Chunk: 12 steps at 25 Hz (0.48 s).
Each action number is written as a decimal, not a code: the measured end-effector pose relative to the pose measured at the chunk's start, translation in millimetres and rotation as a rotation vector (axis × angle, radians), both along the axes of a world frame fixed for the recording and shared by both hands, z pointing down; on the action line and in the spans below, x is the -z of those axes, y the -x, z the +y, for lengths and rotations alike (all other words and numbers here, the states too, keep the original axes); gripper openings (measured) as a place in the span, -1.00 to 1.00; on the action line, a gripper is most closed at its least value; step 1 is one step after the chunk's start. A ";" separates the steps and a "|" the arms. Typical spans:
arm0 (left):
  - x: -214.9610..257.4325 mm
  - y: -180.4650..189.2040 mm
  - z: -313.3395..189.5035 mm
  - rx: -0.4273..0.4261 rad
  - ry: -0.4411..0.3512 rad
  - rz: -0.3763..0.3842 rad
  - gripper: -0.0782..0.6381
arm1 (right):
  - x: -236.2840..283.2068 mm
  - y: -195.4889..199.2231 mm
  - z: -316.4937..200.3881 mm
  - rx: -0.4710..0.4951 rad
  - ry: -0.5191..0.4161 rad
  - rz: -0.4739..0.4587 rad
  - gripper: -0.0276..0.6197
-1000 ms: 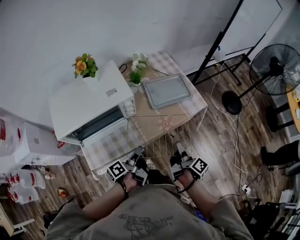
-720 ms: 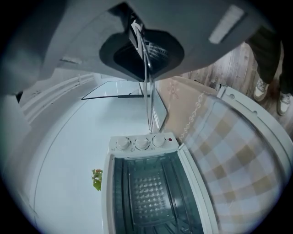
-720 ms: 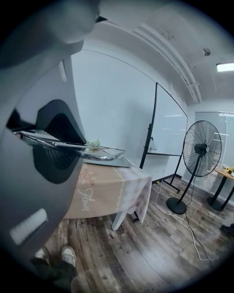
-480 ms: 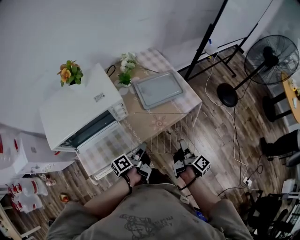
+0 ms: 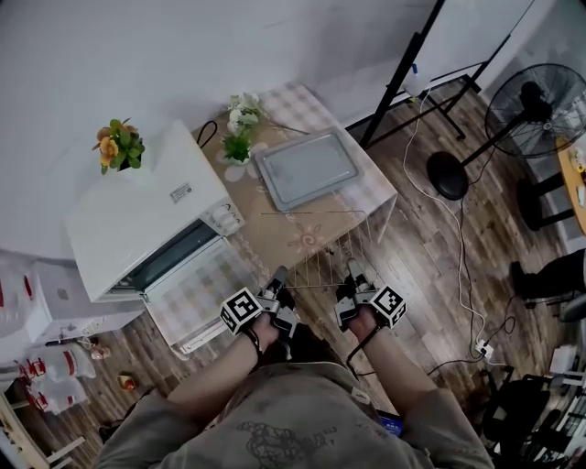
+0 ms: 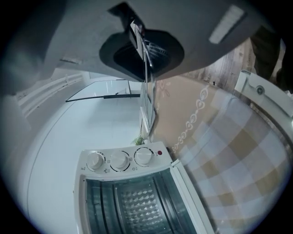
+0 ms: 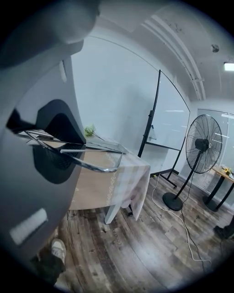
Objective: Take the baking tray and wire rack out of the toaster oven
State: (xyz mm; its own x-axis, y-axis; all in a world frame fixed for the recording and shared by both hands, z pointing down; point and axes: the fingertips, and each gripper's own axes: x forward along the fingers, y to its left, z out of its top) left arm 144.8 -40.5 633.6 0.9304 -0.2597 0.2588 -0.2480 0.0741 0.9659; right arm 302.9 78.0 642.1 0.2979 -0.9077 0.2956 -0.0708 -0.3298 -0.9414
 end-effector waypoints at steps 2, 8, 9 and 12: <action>-7.8 -3.6 -4.2 0.004 0.005 -0.014 -0.78 | -6.5 -4.5 -5.2 0.003 0.011 -0.001 -0.82; -28.5 -12.0 -16.4 0.007 0.010 -0.048 -0.77 | -21.4 -16.1 -21.2 0.023 0.026 -0.003 -0.82; -30.1 -14.2 -18.5 0.007 0.009 -0.047 -0.77 | -23.5 -18.5 -23.5 0.024 0.028 -0.003 -0.82; -33.0 -21.2 -24.9 0.009 0.009 -0.045 -0.77 | -28.9 -26.2 -30.6 0.023 0.032 -0.003 -0.82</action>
